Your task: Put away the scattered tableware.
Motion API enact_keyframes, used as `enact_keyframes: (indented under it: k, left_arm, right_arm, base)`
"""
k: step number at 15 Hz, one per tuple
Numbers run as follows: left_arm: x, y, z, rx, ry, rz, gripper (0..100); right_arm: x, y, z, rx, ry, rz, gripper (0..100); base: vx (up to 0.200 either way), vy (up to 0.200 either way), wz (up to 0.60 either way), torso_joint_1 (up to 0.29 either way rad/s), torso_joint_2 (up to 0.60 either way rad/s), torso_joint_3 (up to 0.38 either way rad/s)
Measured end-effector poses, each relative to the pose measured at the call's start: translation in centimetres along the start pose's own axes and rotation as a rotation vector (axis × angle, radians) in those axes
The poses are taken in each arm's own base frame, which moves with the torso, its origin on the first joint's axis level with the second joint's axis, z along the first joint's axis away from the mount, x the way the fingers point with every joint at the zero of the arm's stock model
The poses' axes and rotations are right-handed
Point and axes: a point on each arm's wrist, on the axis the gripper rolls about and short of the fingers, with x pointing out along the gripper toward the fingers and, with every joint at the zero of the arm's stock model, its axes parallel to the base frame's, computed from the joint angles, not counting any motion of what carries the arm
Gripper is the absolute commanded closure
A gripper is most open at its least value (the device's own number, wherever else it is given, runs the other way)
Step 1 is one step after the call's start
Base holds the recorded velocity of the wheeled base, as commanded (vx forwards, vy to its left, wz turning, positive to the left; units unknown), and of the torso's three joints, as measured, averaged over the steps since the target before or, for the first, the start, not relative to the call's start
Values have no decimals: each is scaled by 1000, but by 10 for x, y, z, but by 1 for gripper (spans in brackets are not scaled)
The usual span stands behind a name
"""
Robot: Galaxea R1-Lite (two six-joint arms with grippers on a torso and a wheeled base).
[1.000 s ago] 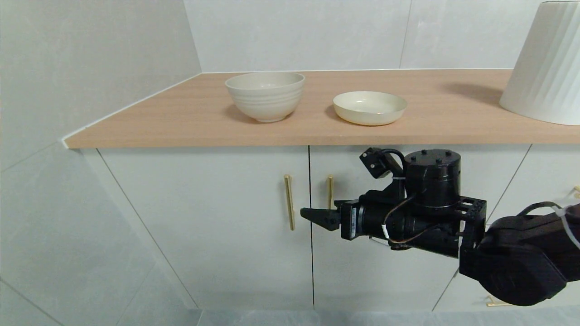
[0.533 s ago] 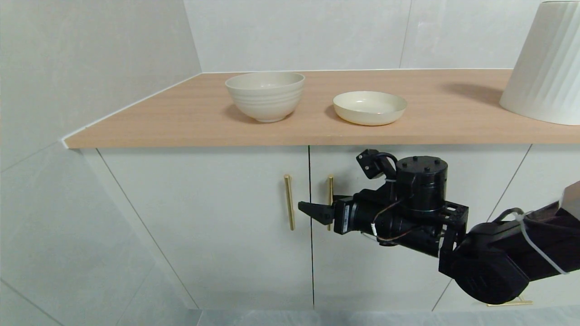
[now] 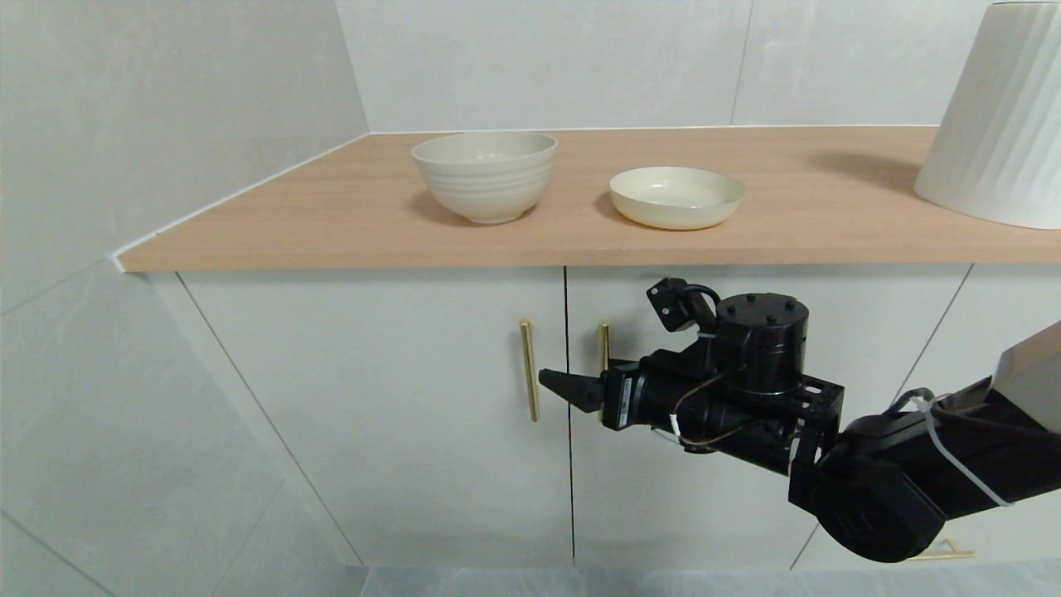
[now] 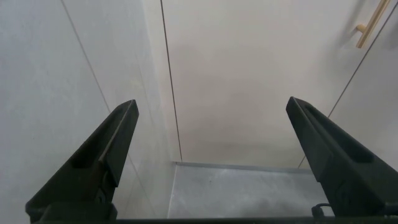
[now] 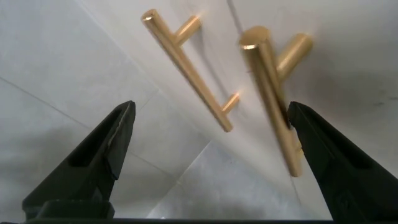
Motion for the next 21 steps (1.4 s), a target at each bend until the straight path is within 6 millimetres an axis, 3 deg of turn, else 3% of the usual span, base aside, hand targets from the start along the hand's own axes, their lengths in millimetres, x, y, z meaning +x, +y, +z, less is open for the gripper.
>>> enact_keyframes:
  k: [8,14,21]
  left_arm:
    - [0,0,0,0,0,0,0]
    - [0,0,0,0,0,0,0]
    - [0,0,0,7,0,0,0]
  right_arm:
    - [-4,14,-7,2,26,60,0]
    - [-37,23,-12,12,131,229,0]
    - [-66,32,-23,12,195,309,0]
  base:
    - [0,0,0,0,0,0]
    - [0,0,0,0,0,0]
    - [0,0,0,0,0,0]
